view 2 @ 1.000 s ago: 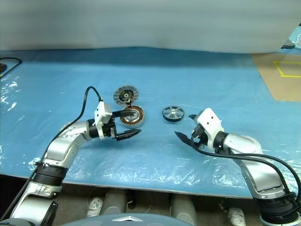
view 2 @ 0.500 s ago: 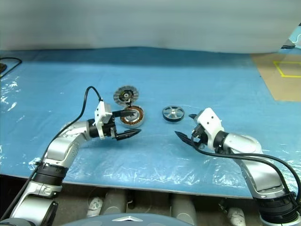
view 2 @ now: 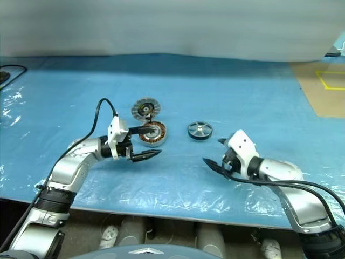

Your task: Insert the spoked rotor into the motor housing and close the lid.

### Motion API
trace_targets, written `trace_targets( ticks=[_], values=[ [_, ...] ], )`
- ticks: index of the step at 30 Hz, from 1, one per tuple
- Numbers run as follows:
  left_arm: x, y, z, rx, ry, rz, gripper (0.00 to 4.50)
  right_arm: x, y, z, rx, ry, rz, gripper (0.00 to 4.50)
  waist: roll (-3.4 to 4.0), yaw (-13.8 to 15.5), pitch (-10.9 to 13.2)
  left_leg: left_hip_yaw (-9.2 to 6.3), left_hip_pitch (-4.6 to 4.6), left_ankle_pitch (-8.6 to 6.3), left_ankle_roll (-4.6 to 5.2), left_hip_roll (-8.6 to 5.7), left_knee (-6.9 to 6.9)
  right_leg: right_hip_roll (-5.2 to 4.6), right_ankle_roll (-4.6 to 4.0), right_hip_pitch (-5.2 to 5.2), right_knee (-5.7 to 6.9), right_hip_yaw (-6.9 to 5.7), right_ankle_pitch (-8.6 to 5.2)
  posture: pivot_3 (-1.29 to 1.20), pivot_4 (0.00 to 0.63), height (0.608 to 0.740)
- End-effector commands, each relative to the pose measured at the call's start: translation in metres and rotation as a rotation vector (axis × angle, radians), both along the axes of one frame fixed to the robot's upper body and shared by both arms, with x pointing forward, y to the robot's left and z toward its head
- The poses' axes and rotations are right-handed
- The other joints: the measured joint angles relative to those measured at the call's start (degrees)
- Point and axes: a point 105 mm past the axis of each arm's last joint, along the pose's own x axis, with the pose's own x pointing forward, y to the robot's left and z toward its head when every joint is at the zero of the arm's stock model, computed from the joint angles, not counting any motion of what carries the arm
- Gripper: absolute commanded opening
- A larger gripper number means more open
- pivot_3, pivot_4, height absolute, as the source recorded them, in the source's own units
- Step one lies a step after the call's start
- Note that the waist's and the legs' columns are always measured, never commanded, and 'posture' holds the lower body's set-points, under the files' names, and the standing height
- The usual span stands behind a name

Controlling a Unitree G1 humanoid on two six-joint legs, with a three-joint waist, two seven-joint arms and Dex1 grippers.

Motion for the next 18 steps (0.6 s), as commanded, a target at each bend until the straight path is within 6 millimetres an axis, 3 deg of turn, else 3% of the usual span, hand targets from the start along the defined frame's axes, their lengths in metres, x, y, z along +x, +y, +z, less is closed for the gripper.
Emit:
trace_targets(
  ticks=[1, 6, 12, 18],
  values=[
    [-0.003, -0.003, 0.0, 0.023, -0.048, -0.03, 4.5, -0.003, -0.018, 0.005, -0.048, -0.042, -0.04, 4.48, 0.0, 0.1, 0.0, 0.0, 0.0, 0.0, 0.0, 0.0, 0.0, 0.0, 0.01, 0.0, 0.0, 0.0, 0.0, 0.0, 0.15, 0.74],
    [0.0, -0.001, -0.014, 0.112, -0.09, -0.031, 4.5, -0.013, -0.033, -0.007, -0.083, -0.027, -0.103, 4.48, -0.01, -0.1, 0.0, -0.01, 0.07, 0.0, 0.0, 0.01, -0.01, 0.01, 0.03, 0.02, 0.0, 0.01, -0.02, 0.0, 0.15, 0.74],
    [-0.002, -0.006, -0.007, 0.069, -0.074, -0.028, 4.5, -0.03, -0.036, -0.019, -0.05, 0.023, -0.161, 4.48, -0.01, 0.1, 0.0, -0.02, 0.02, -0.01, 0.0, -0.01, -0.02, -0.01, 0.05, 0.0, -0.05, 0.0, -0.03, 0.0, 0.15, 0.74],
    [-0.002, -0.007, -0.007, 0.049, -0.057, -0.018, 4.5, -0.033, -0.053, -0.032, -0.087, 0.054, -0.227, 4.48, -0.01, -0.1, 0.0, -0.02, 0.03, -0.01, 0.01, -0.01, -0.04, -0.01, 0.05, 0.01, -0.09, 0.0, -0.03, 0.0, 0.15, 0.74]
  ],
)
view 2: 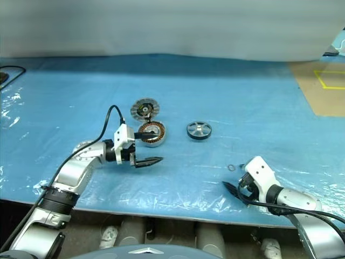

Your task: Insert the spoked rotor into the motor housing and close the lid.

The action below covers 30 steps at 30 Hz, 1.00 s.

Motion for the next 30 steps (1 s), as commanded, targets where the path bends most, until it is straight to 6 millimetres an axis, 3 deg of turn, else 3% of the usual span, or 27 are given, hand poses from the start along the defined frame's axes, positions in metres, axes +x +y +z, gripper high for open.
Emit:
trace_targets(
  ticks=[1, 7, 19, 30],
  values=[
    [0.002, 0.0, 0.011, -0.044, -0.018, 0.017, 4.5, -0.001, -0.012, 0.004, -0.029, -0.027, -0.036, 4.48, 0.0, 0.1, 0.0, 0.0, 0.0, 0.0, 0.0, 0.0, 0.0, 0.0, 0.0, 0.0, 0.0, 0.0, 0.0, 0.0, 0.15, 0.74],
    [0.002, 0.0, 0.007, -0.049, -0.016, 0.022, 4.5, -0.001, -0.012, 0.0, -0.022, -0.024, -0.05, 4.48, -0.01, 0.0, 0.0, -0.01, 0.01, 0.0, 0.0, -0.01, 0.0, 0.0, 0.0, 0.02, -0.02, 0.0, 0.0, 0.0, 0.15, 0.74],
    [0.004, -0.002, 0.005, -0.036, -0.051, 0.002, 4.5, 0.017, 0.005, 0.007, -0.001, -0.075, -0.012, 4.48, -0.01, 0.0, 0.0, -0.01, 0.0, 0.0, 0.0, 0.0, -0.01, 0.0, 0.0, 0.02, -0.02, -0.01, 0.0, 0.0, 0.15, 0.74],
    [0.011, 0.004, 0.005, -0.011, -0.065, 0.02, 4.5, 0.017, 0.002, -0.002, -0.002, -0.041, -0.005, 4.48, -0.02, -0.1, 0.0, -0.01, 0.02, 0.0, 0.0, 0.0, -0.02, 0.0, 0.0, 0.03, -0.01, -0.01, 0.0, 0.0, 0.15, 0.74]
  ],
)
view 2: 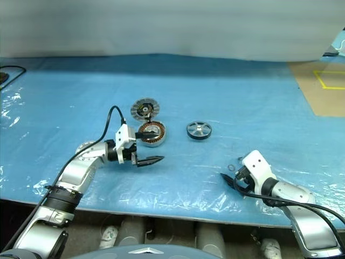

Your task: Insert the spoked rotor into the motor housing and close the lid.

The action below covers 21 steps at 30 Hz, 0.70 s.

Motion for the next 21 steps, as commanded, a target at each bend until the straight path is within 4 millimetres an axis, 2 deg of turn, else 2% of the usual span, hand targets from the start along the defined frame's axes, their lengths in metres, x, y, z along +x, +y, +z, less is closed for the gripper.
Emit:
trace_targets(
  ticks=[1, 4, 7, 16, 17, 21],
  values=[
    [0.005, 0.004, 0.009, 0.005, -0.054, 0.009, 4.5, -0.002, -0.003, -0.004, -0.004, 0.021, 0.003, 4.48, -0.01, 0.0, 0.0, 0.0, 0.0, 0.0, 0.0, 0.0, 0.01, 0.0, 0.0, 0.0, 0.0, 0.0, 0.0, 0.0, 0.15, 0.74],
    [0.005, 0.006, 0.009, 0.007, -0.056, 0.011, 4.5, -0.005, -0.006, -0.008, -0.015, 0.037, 0.004, 4.48, -0.02, 0.0, 0.0, 0.0, 0.0, 0.0, 0.0, 0.0, 0.01, 0.0, 0.0, 0.01, 0.0, 0.0, 0.0, 0.0, 0.15, 0.74],
    [0.003, 0.007, 0.008, 0.008, -0.056, 0.009, 4.5, -0.006, -0.008, -0.008, -0.02, 0.04, 0.005, 3.87, -0.02, 0.0, 0.0, 0.0, -0.01, 0.0, 0.0, 0.0, 0.0, 0.0, 0.0, 0.01, -0.01, -0.01, 0.0, 0.0, 0.15, 0.74],
    [0.002, 0.005, 0.008, 0.008, -0.053, -0.003, 4.5, -0.008, -0.017, -0.01, -0.048, 0.045, 0.004, 0.78, -0.04, 0.1, 0.0, 0.0, 0.06, 0.0, 0.01, -0.02, 0.02, -0.04, 0.0, 0.1, -0.02, 0.0, 0.0, 0.0, 0.15, 0.74],
    [0.003, 0.005, 0.008, 0.008, -0.054, -0.003, 4.5, -0.008, -0.018, -0.01, -0.049, 0.046, 0.004, 0.56, -0.04, 0.1, 0.0, 0.0, 0.06, 0.0, 0.01, -0.02, 0.02, -0.05, 0.0, 0.1, -0.02, 0.0, 0.0, 0.0, 0.15, 0.74],
    [0.005, 0.005, 0.009, 0.009, -0.056, -0.001, 4.5, -0.007, -0.018, -0.01, -0.048, 0.043, -0.002, 0.56, -0.07, 0.2, 0.0, -0.01, 0.05, 0.0, 0.01, -0.03, 0.02, -0.05, 0.0, 0.11, -0.02, -0.01, 0.0, 0.0, 0.15, 0.74]
  ],
)
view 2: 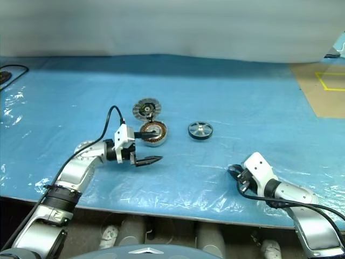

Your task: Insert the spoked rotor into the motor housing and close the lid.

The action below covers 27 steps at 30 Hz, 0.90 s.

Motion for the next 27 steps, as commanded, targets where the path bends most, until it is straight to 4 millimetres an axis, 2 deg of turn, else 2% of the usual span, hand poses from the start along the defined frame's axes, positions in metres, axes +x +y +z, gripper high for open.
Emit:
trace_targets(
  ticks=[1, 5, 11, 15, 19, 23, 27],
  values=[
    [0.004, 0.001, 0.01, -0.006, -0.048, 0.0, 4.5, -0.001, -0.01, -0.002, -0.02, 0.017, -0.036, 0.56, -0.03, 0.0, 0.0, 0.0, 0.0, 0.0, 0.0, 0.0, 0.0, 0.0, 0.0, 0.0, -0.01, 0.0, 0.0, 0.0, 0.15, 0.74],
    [0.005, 0.002, 0.013, -0.017, -0.049, -0.001, 4.5, 0.009, 0.004, 0.017, 0.04, -0.035, -0.011, 0.56, -0.04, 0.0, 0.0, 0.0, -0.01, 0.0, 0.0, 0.0, 0.0, 0.0, 0.0, 0.0, -0.01, 0.0, 0.0, 0.0, 0.15, 0.74],
    [0.007, 0.008, 0.02, -0.046, -0.06, 0.011, 4.5, 0.023, 0.049, 0.068, 0.185, -0.12, 0.129, 0.56, -0.01, -0.5, 0.0, 0.0, -0.01, 0.0, 0.0, 0.05, -0.02, 0.06, -0.01, -0.09, 0.05, 0.0, 0.01, 0.0, 0.15, 0.74],
    [0.009, 0.02, 0.024, -0.051, -0.08, 0.067, 4.5, 0.033, 0.073, 0.091, 0.242, -0.155, 0.211, 0.56, 0.0, -0.4, 0.0, 0.01, -0.04, 0.01, -0.01, 0.06, -0.02, 0.06, -0.03, -0.1, 0.09, -0.02, 0.02, 0.0, 0.15, 0.74],
    [0.013, 0.035, 0.025, -0.032, -0.092, 0.124, 4.5, 0.048, 0.095, 0.103, 0.268, -0.18, 0.284, 0.56, 0.0, -0.4, 0.0, 0.03, -0.05, 0.01, -0.02, 0.06, -0.01, 0.06, -0.3, -0.12, 0.11, -0.02, 0.18, 0.0, 0.15, 0.74],
    [0.018, 0.05, 0.026, 0.0, -0.12, 0.189, 4.5, 0.069, 0.12, 0.107, 0.265, -0.198, 0.351, 0.56, 0.0, -0.5, 0.0, 0.04, -0.04, 0.01, -0.02, 0.05, 0.0, 0.06, -0.31, -0.15, 0.18, -0.01, 0.18, 0.0, 0.15, 0.74],
    [0.016, 0.06, 0.029, 0.012, -0.136, 0.225, 4.5, 0.078, 0.123, 0.104, 0.251, -0.195, 0.384, 0.56, 0.0, -0.3, 0.0, 0.05, -0.09, 0.02, -0.03, 0.05, 0.02, 0.05, -0.38, -0.18, 0.21, -0.01, 0.22, 0.0, 0.15, 0.74]
  ],
)
